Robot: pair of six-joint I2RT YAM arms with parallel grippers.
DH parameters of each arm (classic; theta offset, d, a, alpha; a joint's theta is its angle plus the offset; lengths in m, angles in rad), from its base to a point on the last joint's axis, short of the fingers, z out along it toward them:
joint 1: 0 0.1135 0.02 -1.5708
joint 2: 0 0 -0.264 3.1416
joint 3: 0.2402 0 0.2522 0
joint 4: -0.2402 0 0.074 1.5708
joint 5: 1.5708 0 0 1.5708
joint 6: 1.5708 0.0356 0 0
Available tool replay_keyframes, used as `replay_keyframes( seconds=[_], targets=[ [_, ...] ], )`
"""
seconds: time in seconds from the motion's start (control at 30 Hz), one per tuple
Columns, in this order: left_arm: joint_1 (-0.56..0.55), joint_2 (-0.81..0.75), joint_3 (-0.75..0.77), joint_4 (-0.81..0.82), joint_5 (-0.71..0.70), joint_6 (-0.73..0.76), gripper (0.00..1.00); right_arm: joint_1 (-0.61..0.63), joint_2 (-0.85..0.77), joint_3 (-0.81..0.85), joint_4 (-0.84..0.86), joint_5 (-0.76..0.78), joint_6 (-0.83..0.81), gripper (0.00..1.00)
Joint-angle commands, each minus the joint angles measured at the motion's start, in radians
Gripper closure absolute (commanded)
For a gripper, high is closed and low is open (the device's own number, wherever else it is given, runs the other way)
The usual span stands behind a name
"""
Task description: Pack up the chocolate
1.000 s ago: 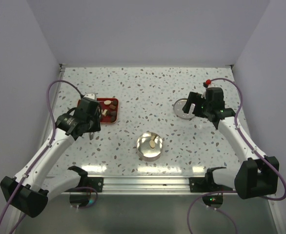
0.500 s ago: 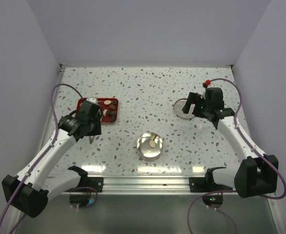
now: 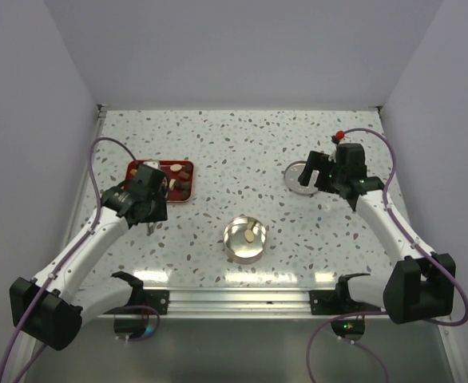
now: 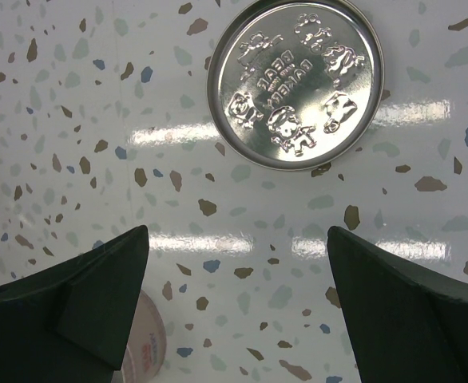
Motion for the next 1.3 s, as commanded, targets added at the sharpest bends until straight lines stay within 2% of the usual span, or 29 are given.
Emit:
replay_keyframes(
  seconds=[0.0,0.33,0.6,0.87,1.13,1.23,1.27],
  targets=[
    [0.017,0.000,-0.008,0.059,0.003,-0.016,0.51,-0.001,-0.007,-0.001,0.018,-0.018,0.001,0.03],
    [0.034,0.030,-0.031,0.125,0.040,-0.007,0.51,-0.001,-0.001,-0.003,0.021,-0.020,0.001,0.04],
    [0.037,0.020,-0.028,0.126,0.032,-0.010,0.66,-0.001,0.007,-0.006,0.022,-0.018,-0.001,0.03],
    [0.037,-0.018,0.007,0.094,0.032,0.013,0.70,-0.001,0.009,0.007,0.019,-0.015,-0.001,0.03],
    [0.031,-0.108,0.009,0.094,0.184,0.035,0.71,-0.001,0.013,0.016,0.019,-0.017,-0.002,0.03],
    [0.000,-0.139,0.007,0.097,0.233,0.026,0.71,-0.001,0.016,0.022,0.016,-0.017,-0.001,0.03],
    [-0.042,-0.157,0.009,0.099,0.238,0.016,0.71,-0.001,0.018,0.023,0.015,-0.017,-0.001,0.03]
  ],
)
